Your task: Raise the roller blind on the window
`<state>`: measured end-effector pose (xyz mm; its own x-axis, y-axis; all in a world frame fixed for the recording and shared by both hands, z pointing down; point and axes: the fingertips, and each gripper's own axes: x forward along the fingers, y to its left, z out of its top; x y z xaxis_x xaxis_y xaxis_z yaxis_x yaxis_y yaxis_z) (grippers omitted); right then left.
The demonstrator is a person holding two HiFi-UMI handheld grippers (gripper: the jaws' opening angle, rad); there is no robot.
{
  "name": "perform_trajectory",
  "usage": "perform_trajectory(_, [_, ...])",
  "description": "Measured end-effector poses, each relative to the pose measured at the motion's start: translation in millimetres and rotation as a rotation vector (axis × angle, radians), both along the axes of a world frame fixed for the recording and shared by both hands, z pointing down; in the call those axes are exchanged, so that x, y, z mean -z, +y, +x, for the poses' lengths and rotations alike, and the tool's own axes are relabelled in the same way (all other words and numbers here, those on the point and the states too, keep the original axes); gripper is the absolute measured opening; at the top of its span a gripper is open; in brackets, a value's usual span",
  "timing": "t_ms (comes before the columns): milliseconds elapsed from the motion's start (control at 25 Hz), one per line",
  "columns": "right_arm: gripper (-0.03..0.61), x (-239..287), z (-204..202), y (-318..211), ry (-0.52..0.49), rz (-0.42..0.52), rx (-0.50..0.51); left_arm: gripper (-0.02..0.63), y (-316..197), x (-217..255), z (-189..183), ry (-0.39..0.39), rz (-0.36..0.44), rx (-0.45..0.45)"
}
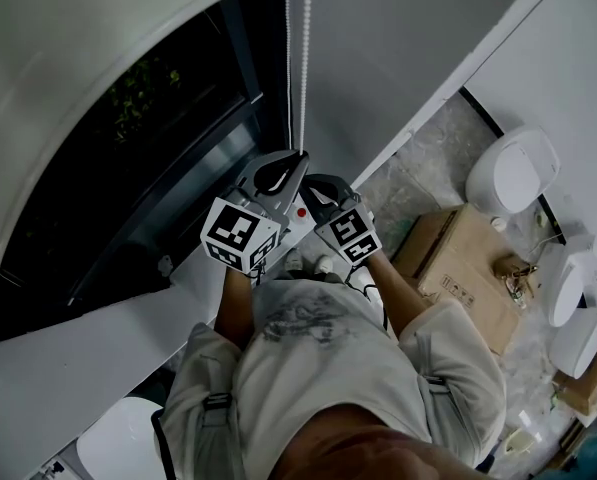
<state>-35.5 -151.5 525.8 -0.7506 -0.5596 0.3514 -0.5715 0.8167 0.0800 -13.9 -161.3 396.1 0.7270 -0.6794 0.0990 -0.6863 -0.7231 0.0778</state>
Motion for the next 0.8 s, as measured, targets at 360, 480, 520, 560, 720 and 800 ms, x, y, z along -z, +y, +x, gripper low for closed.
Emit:
perform_trajectory(360, [0.009,-26.9,2.6,4.2,0.02,-0.045,0.004,0.009,6.6,-27.7,0.9,-0.007,-0.057,-0.009])
perform_trajectory(480, [0.009,-35.3,2.6,5.4,0.031,-0.057,0.007,0.009,7.4,-36.2,0.4,-0.01,-0.074,-0.01])
perform_trajectory(520, [0.009,-38.2,2.7,6.0,0.035,-0.062,0.008,0.009,7.6,-39.4,0.3,-0.011,-0.082,-0.01])
perform_trajectory(560, [0.009,-41.3,2.8,6.7,0.041,-0.067,0.009,0.009,7.8,-42.6,0.3,-0.011,-0.089,-0.011])
perform_trajectory(720, [0.009,-49.4,3.4,11.0,0.062,-0.078,0.009,0.009,9.9,-50.7,1.5,-0.012,-0.104,-0.017])
perform_trajectory(800, [0.009,-49.5,3.6,10.9,0.068,-0.074,0.006,0.009,10.4,-51.1,1.6,-0.014,-0.104,-0.02])
